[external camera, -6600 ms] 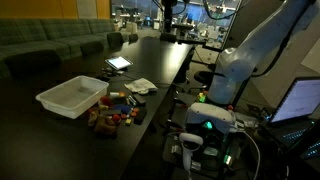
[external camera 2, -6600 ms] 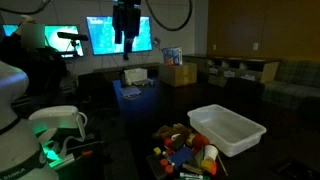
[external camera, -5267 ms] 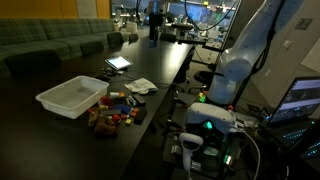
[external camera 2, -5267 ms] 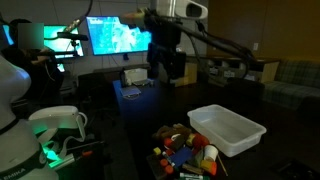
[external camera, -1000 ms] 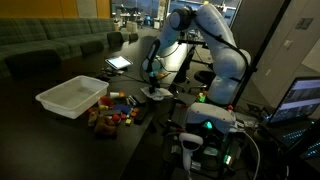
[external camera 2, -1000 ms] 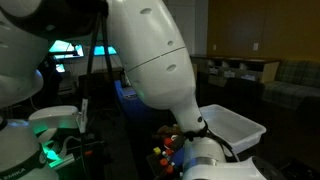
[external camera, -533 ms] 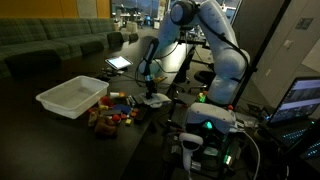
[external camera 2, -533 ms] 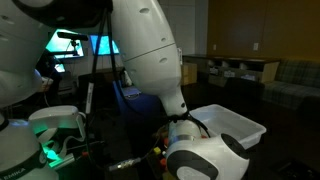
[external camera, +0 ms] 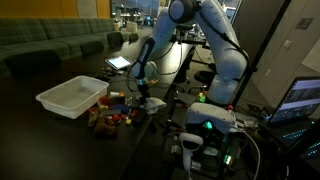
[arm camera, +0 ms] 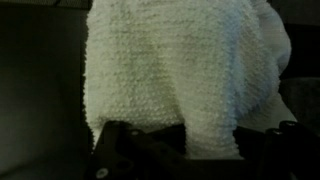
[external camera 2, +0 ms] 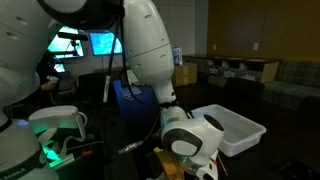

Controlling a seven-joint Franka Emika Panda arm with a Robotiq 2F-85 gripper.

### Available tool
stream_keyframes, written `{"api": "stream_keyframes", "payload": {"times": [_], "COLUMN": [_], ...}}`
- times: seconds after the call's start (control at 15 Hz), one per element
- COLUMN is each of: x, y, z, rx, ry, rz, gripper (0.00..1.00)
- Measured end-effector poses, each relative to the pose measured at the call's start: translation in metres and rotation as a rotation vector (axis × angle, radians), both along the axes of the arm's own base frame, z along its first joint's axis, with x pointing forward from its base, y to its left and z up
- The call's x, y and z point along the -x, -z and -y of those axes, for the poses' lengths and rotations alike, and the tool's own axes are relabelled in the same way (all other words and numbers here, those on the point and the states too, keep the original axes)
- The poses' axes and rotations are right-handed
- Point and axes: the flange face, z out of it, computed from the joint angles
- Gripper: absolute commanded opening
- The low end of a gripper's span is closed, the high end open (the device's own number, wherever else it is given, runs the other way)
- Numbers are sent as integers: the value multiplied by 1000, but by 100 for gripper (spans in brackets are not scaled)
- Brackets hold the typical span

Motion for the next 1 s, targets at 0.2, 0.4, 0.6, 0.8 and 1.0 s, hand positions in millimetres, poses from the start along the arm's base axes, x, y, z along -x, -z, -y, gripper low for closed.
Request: {"api": "stream_keyframes", "payload": {"times": [0.2,0.4,0.6,0.8,1.0], "x": [1,-2,-7,-15,-22], "y": [2,2,1,-4,-12], "z": [-28,-56,-85,-119,-160], "rx": [-24,-41,-61,-85,-118], "ry": [-19,-21,-10,-10,-34], "rz": [-10,-15,-13,11,42], "gripper": [12,12,12,12,12]}}
